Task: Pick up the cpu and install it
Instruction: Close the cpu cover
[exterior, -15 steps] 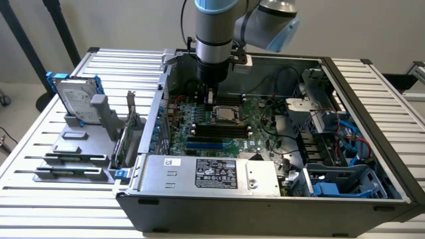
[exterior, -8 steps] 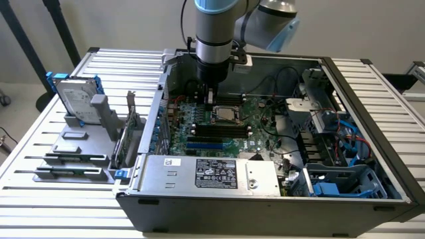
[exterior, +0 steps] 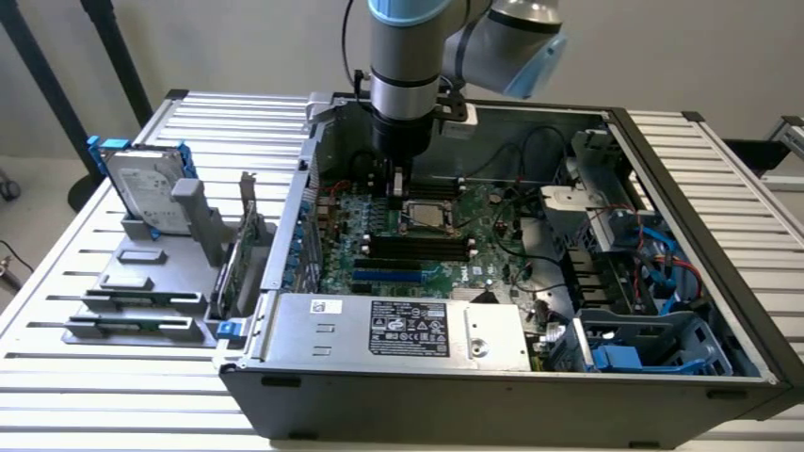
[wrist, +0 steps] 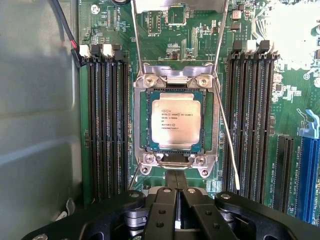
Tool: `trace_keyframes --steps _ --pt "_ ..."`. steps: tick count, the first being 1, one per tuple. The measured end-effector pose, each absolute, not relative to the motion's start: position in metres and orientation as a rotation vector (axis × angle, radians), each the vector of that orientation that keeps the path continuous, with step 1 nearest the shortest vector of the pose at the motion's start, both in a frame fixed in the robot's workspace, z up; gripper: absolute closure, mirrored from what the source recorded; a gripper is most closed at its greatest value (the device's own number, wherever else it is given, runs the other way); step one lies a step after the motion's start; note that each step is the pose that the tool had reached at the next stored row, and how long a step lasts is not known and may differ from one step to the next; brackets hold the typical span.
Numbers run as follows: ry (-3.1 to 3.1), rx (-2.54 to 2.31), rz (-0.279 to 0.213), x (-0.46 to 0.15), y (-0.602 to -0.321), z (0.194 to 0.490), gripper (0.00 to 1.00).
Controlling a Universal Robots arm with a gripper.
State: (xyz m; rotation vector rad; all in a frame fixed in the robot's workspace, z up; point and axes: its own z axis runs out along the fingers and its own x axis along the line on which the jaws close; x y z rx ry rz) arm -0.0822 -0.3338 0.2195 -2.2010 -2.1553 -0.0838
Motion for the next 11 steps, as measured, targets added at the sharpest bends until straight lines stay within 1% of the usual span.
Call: trace_keyframes --steps 6,11 --pt "-2.151 -2.197 -0.086 -0.062 -0.334 0.226 0.89" --pt "-2.145 -2.192 -0.080 -0.039 -0.334 0.245 0.89"
